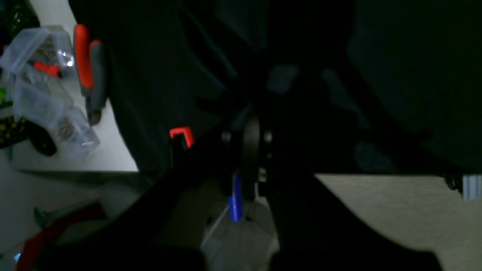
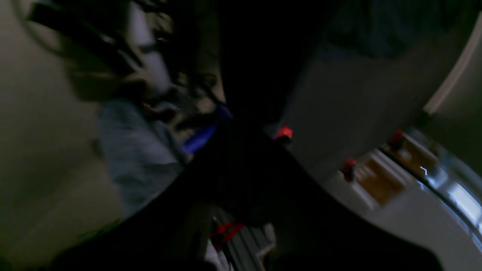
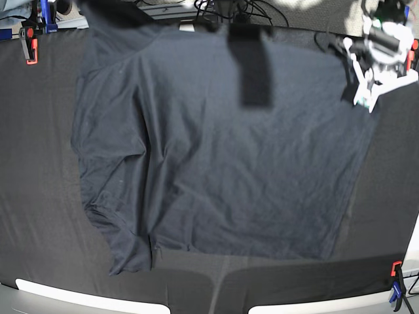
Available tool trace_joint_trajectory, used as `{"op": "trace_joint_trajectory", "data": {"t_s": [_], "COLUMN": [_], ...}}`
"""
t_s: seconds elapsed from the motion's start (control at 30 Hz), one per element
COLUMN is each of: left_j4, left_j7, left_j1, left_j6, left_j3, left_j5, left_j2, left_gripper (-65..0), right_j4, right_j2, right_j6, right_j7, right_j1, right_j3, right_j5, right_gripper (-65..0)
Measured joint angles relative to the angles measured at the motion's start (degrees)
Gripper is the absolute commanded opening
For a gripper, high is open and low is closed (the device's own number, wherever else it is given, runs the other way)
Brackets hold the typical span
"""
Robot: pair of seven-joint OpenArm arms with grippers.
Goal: Layout the t-shirt on the table in an organized manner, then fold the t-shirt properly
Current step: 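Pull the shirt corner with the left gripper toward the table's back, then lower the right gripper onto the shirt's hem corner and grasp it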
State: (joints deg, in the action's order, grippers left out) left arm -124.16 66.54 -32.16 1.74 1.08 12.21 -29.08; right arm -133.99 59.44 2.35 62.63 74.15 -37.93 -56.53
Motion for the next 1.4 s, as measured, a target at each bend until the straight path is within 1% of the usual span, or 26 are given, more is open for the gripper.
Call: {"op": "trace_joint_trajectory", "data": {"t_s": [0.07, 0.17, 0.2, 0.27, 0.37, 0.4, 0.43, 0.47, 0.5, 0.57, 0.63, 0.67, 0.73, 0.8, 0.87, 0.93, 1.03, 1.1, 1.17, 1.23, 1.27, 1.33, 1.4], "left_j4": [-1.4, -3.5, -4.1, -5.2, -5.4, -5.4, -5.4, -5.4, -5.4, -5.4, -5.4, -5.4, -5.4, -5.4, -5.4, -5.4, -4.9, -3.2, -0.2, 3.5, 5.5, 9.3, 11.7], "left_j7": [0.3, 0.6, 0.6, 0.1, -2.8, -3.7, -4.7, -5.9, -7.2, -9.5, -12.4, -13.0, -13.0, -13.3, -14.6, -16.7, -17.6, -17.8, -18.2, -18.8, -18.8, -18.6, -18.6], "left_j1": [-1.6, -3.2, -3.5, -3.6, -3.6, -3.6, -3.6, -3.5, -3.5, -3.6, -3.6, -3.5, -2.5, -1.1, 0.7, 2.6, 5.6, 7.5, 9.5, 11.4, 12.4, 14.4, 16.6], "left_j6": [-0.5, -0.5, -0.5, -0.5, -0.5, -0.5, -0.5, -0.5, -0.5, -0.5, -2.6, -3.3, -3.8, -3.9, -4.4, -5.9, -6.3, -6.3, -6.3, -6.3, -6.3, -6.5, -8.5], "left_j3": [0.0, 0.0, 0.0, 0.0, 0.0, 0.0, 0.0, 0.0, 0.0, 0.0, 0.0, 0.0, 0.0, 0.0, 0.0, 0.0, 0.0, 0.0, 0.0, 0.0, 0.0, 0.0, 0.0], "left_j5": [1.6, 2.0, 2.0, 2.0, 2.0, 2.0, 2.0, 2.1, 2.1, 2.1, 2.2, 2.2, 2.2, 2.1, 2.0, 1.0, -2.6, -3.5, -3.4, -3.5, -3.4, -3.5, -3.7], "left_j2": [0.0, 0.0, 0.0, 0.0, 0.0, 0.0, 0.0, 0.0, 0.0, -0.1, -0.1, -0.1, 0.0, 0.0, 0.0, 0.0, 0.0, 0.2, 0.5, 0.5, 0.5, 0.7, 0.7], "left_gripper": [-65.0, -65.0, -65.0, -65.0, -65.0, -65.0, -65.0, -65.0, -65.0, -65.0, -65.0, -65.0, -65.0, -65.0, -65.0, -65.0, -65.0, -65.0, -65.0, -65.0, -65.0, -65.0, -65.0], "right_j4": [0.0, 0.0, 0.0, -0.1, -0.1, -0.1, -0.1, -0.1, -0.1, -0.1, -0.2, -0.2, -0.1, 0.0, 0.0, 0.0, 0.0, 0.0, 0.0, 0.0, 0.0, 0.0, 0.0], "right_j2": [1.4, 2.2, 2.2, 2.1, 2.1, 2.0, 2.0, 2.0, 1.9, 1.7, 1.5, 1.2, -0.3, -1.8, -4.0, -6.1, -9.0, -10.9, -12.2, -13.4, -14.1, -15.5, -17.0], "right_j6": [0.0, 0.3, 1.7, 2.8, 4.1, 5.4, 5.9, 7.1, 7.4, 9.3, 10.4, 11.0, 11.3, 11.5, 11.6, 11.6, 11.6, 11.6, 11.6, 11.6, 11.6, 11.5, 11.5], "right_j7": [1.1, 4.9, 5.0, 4.9, 4.9, 4.9, 5.0, 5.0, 5.2, 5.0, 5.0, 5.0, 4.8, 3.0, 1.0, -0.9, -1.7, -2.0, -2.6, -3.3, -4.0, -4.8, -5.6], "right_j1": [0.0, 0.0, 0.0, 0.0, 0.0, 0.0, -0.2, -1.4, -3.5, -8.2, -13.0, -15.3, -20.4, -25.0, -29.3, -33.2, -39.2, -42.7, -45.2, -47.2, -47.8, -48.7, -49.4], "right_j3": [-3.6, -7.3, -7.7, -7.9, -8.0, -8.0, -8.0, -8.2, -8.2, -8.0, -8.1, -8.2, -8.1, -8.1, -8.2, -8.2, -8.3, -8.3, -8.3, -7.5, -6.6, -3.7, 0.2], "right_j5": [-2.2, -8.2, -9.4, -10.1, -11.1, -11.6, -12.3, -12.2, -12.0, -12.2, -12.0, -10.7, -5.7, -2.7, 0.2, 3.2, 7.4, 9.0, 9.1, 11.8, 12.7, 12.7, 13.9], "right_gripper": [-65.0, -65.0, -65.0, -65.0, -65.0, -65.0, -65.0, -65.0, -65.0, -65.0, -65.0, -65.0, -65.0, -65.0, -65.0, -65.0, -65.0, -65.0, -65.0, -65.0, -65.0, -65.0, -65.0]}}
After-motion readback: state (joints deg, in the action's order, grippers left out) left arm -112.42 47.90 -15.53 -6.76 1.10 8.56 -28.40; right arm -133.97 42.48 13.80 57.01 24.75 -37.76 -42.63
